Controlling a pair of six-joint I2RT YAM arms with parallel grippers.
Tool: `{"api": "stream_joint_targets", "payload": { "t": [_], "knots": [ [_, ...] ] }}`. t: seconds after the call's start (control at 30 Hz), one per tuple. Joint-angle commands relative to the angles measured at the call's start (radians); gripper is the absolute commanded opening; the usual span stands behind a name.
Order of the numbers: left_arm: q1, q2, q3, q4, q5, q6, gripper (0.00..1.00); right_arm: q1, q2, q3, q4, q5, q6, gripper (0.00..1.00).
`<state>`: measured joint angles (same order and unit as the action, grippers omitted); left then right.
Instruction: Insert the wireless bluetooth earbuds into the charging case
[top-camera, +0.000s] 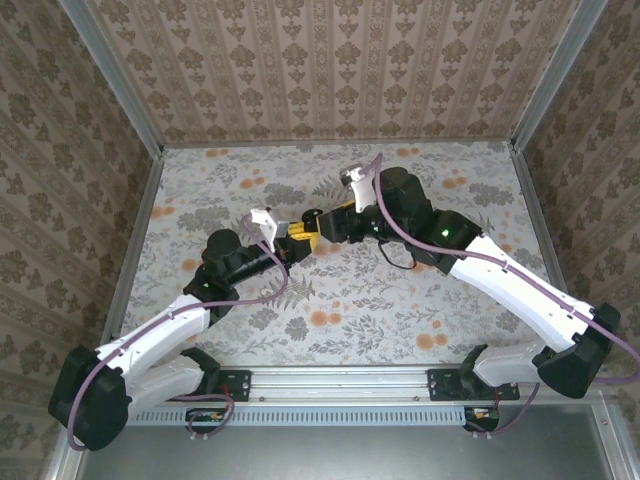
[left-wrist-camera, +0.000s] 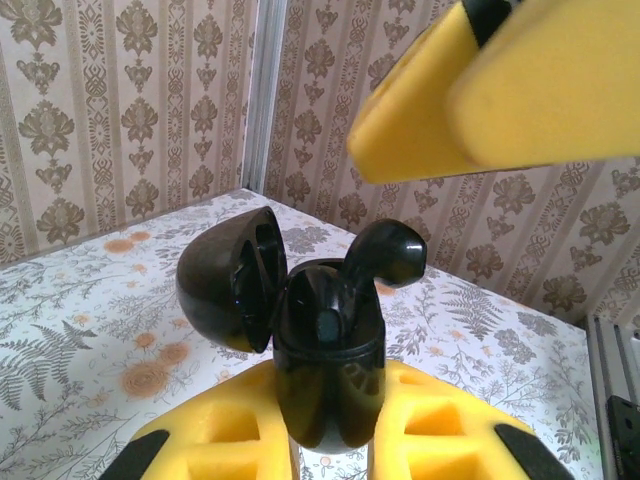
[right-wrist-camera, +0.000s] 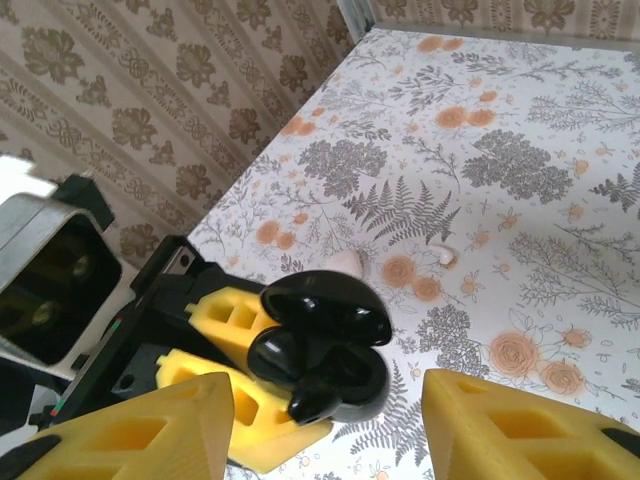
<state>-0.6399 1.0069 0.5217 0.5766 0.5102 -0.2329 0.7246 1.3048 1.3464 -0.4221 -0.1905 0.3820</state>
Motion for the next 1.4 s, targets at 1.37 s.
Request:
{"api": "stream_joint_targets", "payload": {
  "t": [1.37],
  "knots": [
    [0.008, 0.001, 0.024, 0.035, 0.021, -0.025, 0.00, -0.073, 0.039, -0.053, 0.004, -0.148, 0.017, 0.55]
  ]
}}
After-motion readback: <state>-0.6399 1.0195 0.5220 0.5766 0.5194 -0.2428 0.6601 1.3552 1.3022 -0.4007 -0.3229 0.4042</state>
